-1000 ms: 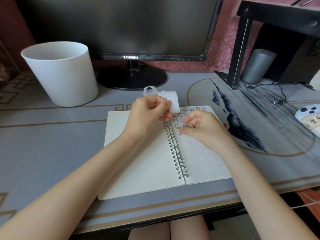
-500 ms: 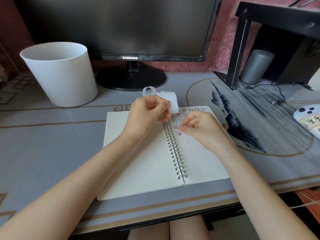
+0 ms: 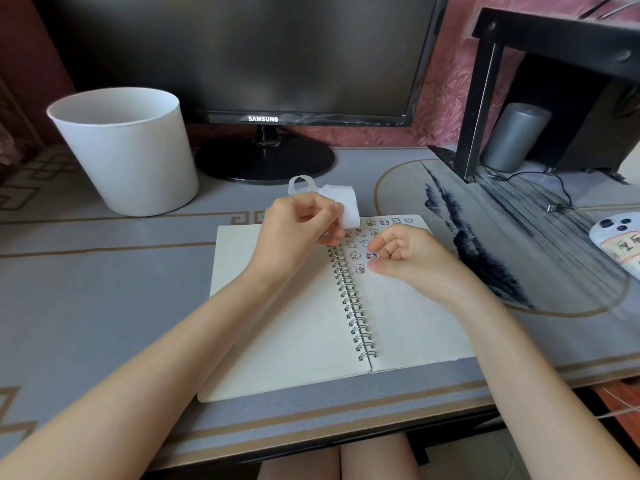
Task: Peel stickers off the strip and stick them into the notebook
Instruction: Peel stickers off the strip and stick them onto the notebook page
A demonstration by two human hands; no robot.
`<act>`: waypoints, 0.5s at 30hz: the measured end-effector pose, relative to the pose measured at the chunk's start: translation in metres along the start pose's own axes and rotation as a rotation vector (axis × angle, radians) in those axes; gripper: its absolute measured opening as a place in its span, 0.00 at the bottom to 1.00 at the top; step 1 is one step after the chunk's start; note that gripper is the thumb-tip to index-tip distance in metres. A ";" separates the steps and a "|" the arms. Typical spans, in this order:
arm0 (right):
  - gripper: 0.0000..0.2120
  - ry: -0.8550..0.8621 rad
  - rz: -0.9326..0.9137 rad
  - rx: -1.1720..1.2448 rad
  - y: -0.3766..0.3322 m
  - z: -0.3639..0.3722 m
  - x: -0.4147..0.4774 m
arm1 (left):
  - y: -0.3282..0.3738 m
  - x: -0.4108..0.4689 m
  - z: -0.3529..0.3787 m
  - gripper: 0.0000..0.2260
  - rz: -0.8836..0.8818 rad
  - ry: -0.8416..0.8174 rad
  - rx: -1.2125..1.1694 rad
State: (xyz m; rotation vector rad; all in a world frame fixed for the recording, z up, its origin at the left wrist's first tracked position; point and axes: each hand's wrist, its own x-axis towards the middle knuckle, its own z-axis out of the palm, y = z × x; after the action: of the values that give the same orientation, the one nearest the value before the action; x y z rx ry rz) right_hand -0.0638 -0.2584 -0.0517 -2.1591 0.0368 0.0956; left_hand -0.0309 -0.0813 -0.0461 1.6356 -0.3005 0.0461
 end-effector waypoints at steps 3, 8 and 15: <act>0.05 0.036 -0.005 0.014 -0.004 -0.001 0.003 | 0.000 0.000 0.000 0.10 0.006 -0.001 0.001; 0.08 0.250 -0.238 0.061 -0.024 -0.003 0.005 | -0.001 0.001 -0.001 0.10 0.028 0.006 0.017; 0.10 0.307 -0.441 -0.119 -0.029 0.008 0.011 | 0.002 0.001 -0.003 0.09 0.056 0.061 -0.027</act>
State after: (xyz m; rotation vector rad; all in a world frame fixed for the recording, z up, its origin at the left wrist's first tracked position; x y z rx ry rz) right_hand -0.0519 -0.2350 -0.0332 -2.2311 -0.2730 -0.4978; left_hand -0.0298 -0.0784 -0.0434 1.5954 -0.2989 0.1338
